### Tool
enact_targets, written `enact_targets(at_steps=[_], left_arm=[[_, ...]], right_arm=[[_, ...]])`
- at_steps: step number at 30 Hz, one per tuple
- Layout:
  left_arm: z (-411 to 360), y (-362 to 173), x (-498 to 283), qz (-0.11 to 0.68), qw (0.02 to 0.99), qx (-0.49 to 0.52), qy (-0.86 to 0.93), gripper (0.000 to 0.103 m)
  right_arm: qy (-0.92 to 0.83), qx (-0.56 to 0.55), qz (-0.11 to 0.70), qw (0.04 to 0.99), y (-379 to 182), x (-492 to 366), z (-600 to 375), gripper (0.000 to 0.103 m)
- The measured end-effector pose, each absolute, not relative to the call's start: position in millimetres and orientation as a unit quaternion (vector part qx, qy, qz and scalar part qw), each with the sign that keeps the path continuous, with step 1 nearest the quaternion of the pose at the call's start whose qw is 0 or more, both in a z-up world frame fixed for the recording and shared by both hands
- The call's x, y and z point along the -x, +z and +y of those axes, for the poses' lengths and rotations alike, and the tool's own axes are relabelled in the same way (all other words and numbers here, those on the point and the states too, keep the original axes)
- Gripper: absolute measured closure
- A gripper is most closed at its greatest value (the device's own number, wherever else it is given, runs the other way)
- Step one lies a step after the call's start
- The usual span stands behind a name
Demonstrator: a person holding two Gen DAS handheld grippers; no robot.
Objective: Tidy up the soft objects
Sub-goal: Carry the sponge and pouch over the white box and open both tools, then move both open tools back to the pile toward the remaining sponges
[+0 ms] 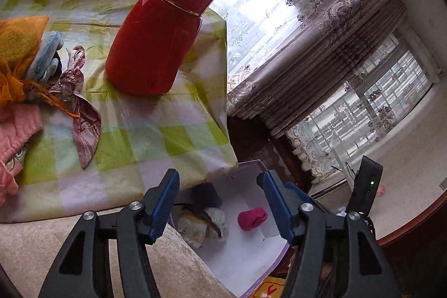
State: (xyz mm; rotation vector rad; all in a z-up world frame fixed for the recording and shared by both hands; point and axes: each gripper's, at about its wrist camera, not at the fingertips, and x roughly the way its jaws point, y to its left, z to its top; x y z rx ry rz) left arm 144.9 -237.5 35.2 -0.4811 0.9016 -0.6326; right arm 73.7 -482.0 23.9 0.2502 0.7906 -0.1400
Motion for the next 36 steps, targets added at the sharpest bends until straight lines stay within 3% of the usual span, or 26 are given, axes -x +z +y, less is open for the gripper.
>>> enact_targets(at_steps=[16,36], left_arm=[[-199,40,-141,0.400,0.850,0.228,-0.255,0.040],[21,19,-136,0.336,0.886,0.319,-0.011,0.040]], right_arm=[[-0.045,-0.109,0.387,0.914,25,-79,-458,0.018],[0.081,-0.020,0.379,0.922,43,-117,-303,0.017]])
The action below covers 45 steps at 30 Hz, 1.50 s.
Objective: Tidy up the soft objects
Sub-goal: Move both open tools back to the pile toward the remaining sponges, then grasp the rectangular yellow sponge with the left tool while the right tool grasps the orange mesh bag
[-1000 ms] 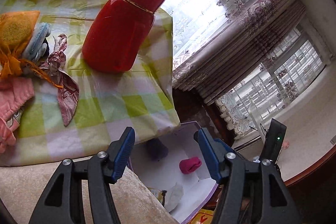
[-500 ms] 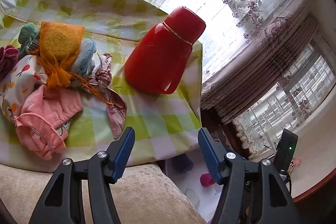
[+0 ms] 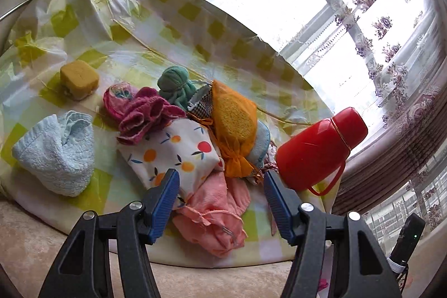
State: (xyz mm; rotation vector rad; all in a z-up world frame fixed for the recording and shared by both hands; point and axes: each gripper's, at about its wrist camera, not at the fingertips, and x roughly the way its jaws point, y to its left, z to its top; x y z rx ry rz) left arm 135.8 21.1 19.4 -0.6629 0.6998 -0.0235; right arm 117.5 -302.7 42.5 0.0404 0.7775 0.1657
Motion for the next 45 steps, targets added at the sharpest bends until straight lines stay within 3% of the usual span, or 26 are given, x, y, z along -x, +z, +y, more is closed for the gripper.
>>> enact_targets(at_steps=[12,17,29,37,41,42,43,45], left_arm=[[124,1,-148,0.321,0.875,0.342,0.119,0.039],[152,-8,-164,0.327,0.862,0.346,0.174,0.021],[183,-42,-228,0.387,0.802,0.378,0.254,0.020],[185,-59,-255,0.412,0.793,0.343,0.288,0.020],[176,-60,-266,0.428,0.804,0.295,0.288,0.020],[172,-61,-268,0.433,0.807,0.278,0.290,0.023],[168,-61,-270,0.435,0.811,0.261,0.291,0.034],[164,-61,-270,0.437,0.816,0.244,0.289,0.040]], right_arm=[[0.129,0.011,0.342,0.931,49,-153,-227,0.011],[0.146,0.021,0.328,0.933,50,-174,-198,0.009],[0.180,0.077,0.318,0.928,38,-226,-144,0.004],[0.194,0.109,0.325,0.919,24,-254,-119,0.003],[0.204,0.119,0.336,0.912,13,-265,-107,0.003],[0.206,0.119,0.339,0.910,11,-267,-105,0.003],[0.208,0.119,0.342,0.909,9,-269,-103,0.003],[0.210,0.118,0.346,0.907,5,-270,-102,0.003]])
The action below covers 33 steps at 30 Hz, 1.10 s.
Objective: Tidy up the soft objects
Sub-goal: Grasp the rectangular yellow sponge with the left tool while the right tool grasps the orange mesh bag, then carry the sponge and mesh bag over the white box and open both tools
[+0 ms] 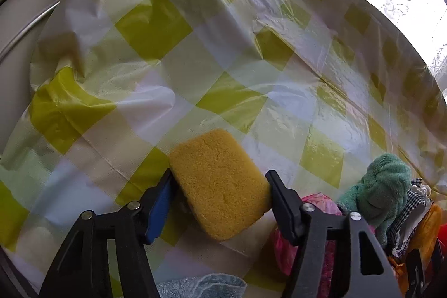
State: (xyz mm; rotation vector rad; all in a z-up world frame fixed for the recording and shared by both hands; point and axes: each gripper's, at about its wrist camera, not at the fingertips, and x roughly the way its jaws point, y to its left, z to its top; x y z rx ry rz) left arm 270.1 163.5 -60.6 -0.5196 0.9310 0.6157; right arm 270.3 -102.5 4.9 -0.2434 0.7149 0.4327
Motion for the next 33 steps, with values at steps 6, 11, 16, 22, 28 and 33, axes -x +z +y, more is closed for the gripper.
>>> enact_targets(at_steps=[6,11,16,22,28,33], left_arm=[[156,-54,-264,0.426,0.831,0.227,0.276,0.049],[149,-33,-251,0.387,0.853,0.219,0.273,0.050],[138,-13,-239,0.353,0.873,0.208,0.265,0.050],[118,6,-220,0.317,0.896,0.181,0.252,0.050],[94,22,-204,0.292,0.915,0.174,0.218,0.050],[58,34,-198,0.291,0.927,0.160,0.174,0.050]], right_arm=[[0.217,0.106,0.354,0.904,-1,-269,-106,0.019],[0.217,0.088,0.337,0.912,4,-257,-111,0.019],[0.206,0.066,0.317,0.924,15,-246,-125,0.019],[0.196,0.048,0.298,0.933,27,-230,-138,0.019],[0.193,0.049,0.284,0.938,37,-208,-151,0.019],[0.184,0.043,0.280,0.941,44,-192,-171,0.019]])
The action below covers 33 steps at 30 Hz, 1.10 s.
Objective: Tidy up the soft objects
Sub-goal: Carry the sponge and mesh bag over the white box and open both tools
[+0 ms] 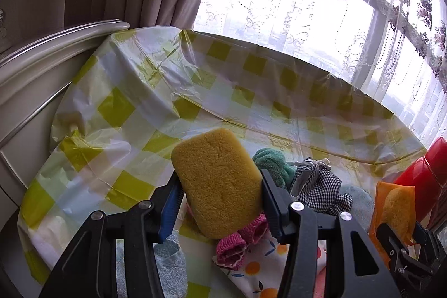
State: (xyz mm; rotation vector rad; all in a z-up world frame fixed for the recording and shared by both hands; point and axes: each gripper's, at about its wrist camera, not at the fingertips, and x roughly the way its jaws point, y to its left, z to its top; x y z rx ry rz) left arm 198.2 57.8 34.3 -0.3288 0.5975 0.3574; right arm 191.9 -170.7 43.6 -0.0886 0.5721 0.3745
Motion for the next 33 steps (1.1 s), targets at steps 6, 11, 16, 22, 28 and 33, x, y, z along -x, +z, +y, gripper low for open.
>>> enact_targets(at_steps=[6,11,16,22,28,33], left_arm=[[2,42,-188,0.304,0.935,0.147,0.109,0.050],[-45,50,-180,0.311,0.941,0.127,0.052,0.050],[-85,57,-175,0.320,0.940,0.120,0.004,0.050],[-137,62,-171,0.338,0.933,0.107,-0.063,0.050],[-192,63,-164,0.352,0.921,0.084,-0.141,0.049],[-240,59,-157,0.373,0.903,0.056,-0.205,0.049]], right_arm=[[0.156,0.025,0.281,0.947,48,-176,-207,0.019],[0.133,0.005,0.288,0.948,50,-161,-243,0.019],[0.107,-0.009,0.291,0.951,51,-142,-282,0.019],[0.062,-0.021,0.303,0.951,47,-123,-336,0.019],[0.019,-0.037,0.334,0.942,34,-104,-395,0.019],[-0.006,-0.069,0.368,0.927,16,-92,-439,0.019]])
